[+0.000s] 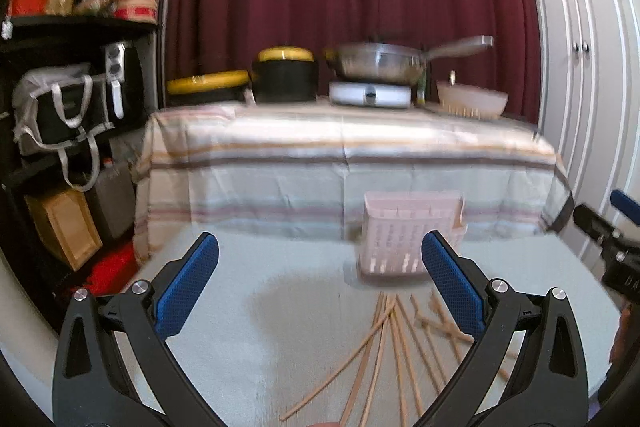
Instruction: Organize utensils
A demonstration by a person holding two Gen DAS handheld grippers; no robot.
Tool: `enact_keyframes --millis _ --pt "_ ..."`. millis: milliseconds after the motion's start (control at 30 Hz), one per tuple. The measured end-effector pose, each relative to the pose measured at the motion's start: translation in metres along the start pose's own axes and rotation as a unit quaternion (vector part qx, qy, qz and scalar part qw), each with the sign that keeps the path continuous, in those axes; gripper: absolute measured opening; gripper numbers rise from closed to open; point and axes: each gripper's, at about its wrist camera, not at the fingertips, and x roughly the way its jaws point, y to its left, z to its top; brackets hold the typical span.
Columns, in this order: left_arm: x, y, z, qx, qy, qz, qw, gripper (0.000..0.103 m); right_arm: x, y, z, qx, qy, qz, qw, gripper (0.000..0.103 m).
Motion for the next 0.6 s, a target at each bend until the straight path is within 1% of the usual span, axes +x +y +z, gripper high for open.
enact_keyframes --millis 100,300,500,600 --pt "0.024 0.007 -0.025 0.006 0.038 0.001 0.9993 0.099 0.013 -0.001 -0.014 0.001 0.023 0.005 1.000 0.097" --pt "0.059 0.021 -0.083 0.024 0.092 0.012 0.9954 0.099 0.039 -0.002 -0.053 0.008 0.071 0.022 0.997 0.097" --pt "0.073 0.029 -0.123 0.024 0.125 0.002 0.9918 0.099 0.056 0.005 -0.087 -0.007 0.101 0.030 0.994 0.097" --pt "0.078 0.032 -0.139 0.031 0.135 0.001 0.9904 0.095 0.060 0.008 -0.102 -0.024 0.113 0.029 0.993 0.097"
